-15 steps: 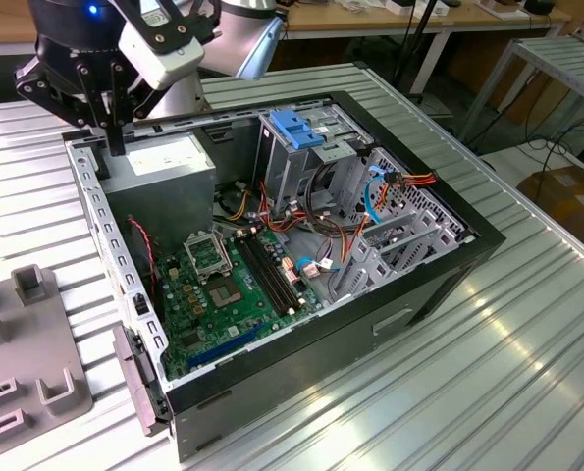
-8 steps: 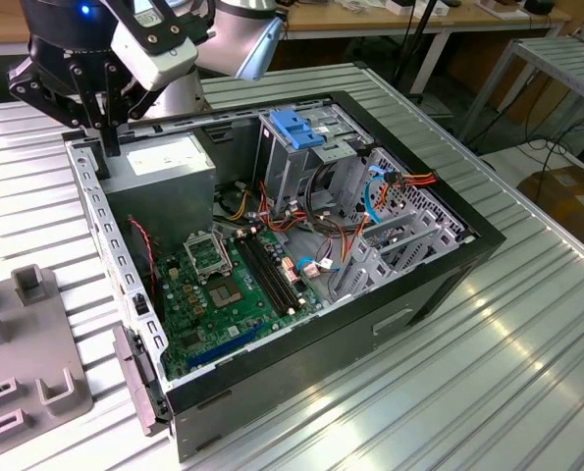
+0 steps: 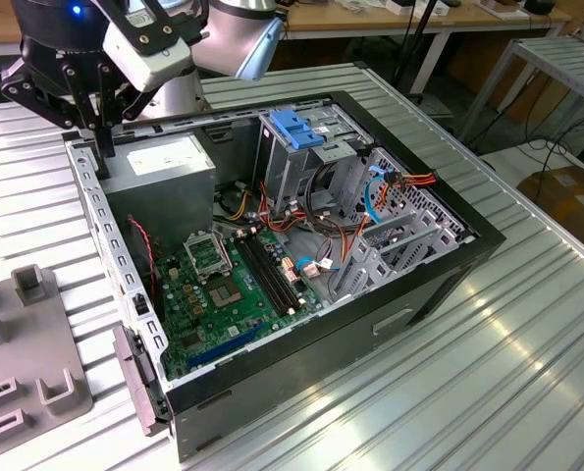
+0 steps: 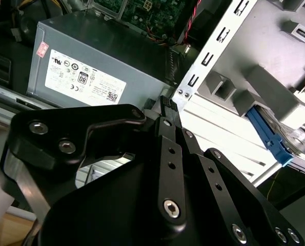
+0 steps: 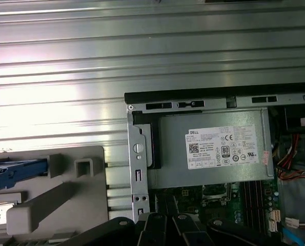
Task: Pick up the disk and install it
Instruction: 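Reach for the disk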
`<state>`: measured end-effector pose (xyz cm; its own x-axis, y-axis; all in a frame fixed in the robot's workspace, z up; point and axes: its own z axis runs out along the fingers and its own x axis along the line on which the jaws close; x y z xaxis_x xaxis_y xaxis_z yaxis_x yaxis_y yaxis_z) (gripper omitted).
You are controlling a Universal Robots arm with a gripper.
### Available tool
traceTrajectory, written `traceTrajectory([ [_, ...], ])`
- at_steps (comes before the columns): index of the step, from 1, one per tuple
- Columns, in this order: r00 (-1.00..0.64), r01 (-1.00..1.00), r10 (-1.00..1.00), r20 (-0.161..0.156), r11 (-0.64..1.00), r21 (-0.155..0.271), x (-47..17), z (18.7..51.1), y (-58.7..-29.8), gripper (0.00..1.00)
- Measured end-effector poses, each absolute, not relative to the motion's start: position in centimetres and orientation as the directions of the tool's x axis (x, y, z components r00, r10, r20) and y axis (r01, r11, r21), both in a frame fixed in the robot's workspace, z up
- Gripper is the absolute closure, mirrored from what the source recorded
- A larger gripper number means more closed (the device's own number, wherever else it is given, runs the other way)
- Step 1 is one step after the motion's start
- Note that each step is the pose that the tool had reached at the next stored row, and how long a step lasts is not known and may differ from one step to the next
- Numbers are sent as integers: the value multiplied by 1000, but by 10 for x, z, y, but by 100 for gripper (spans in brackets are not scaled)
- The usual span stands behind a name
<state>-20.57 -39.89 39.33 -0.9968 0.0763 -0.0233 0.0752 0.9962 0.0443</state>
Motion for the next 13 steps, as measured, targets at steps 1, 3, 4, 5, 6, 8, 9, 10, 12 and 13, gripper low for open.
traceTrajectory([
  [1,-997,75,76,-23,996,44,-207,393,-399,90],
  [3,-997,75,76,-23,996,44,-207,393,-399,90],
  [4,-997,75,76,-23,996,44,-208,393,-399,90],
  [5,-997,75,76,-23,996,44,-209,393,-399,90],
  [6,-997,75,76,-23,996,44,-210,393,-399,90],
  [8,-997,75,76,-23,996,44,-211,393,-399,90],
  [9,-997,75,76,-23,996,44,-211,393,-399,90],
  [10,-997,75,76,-23,996,44,-212,393,-399,90],
  [12,-997,75,76,-23,996,44,-213,393,-399,90],
  [13,-997,75,76,-23,996,44,-214,393,-399,90],
])
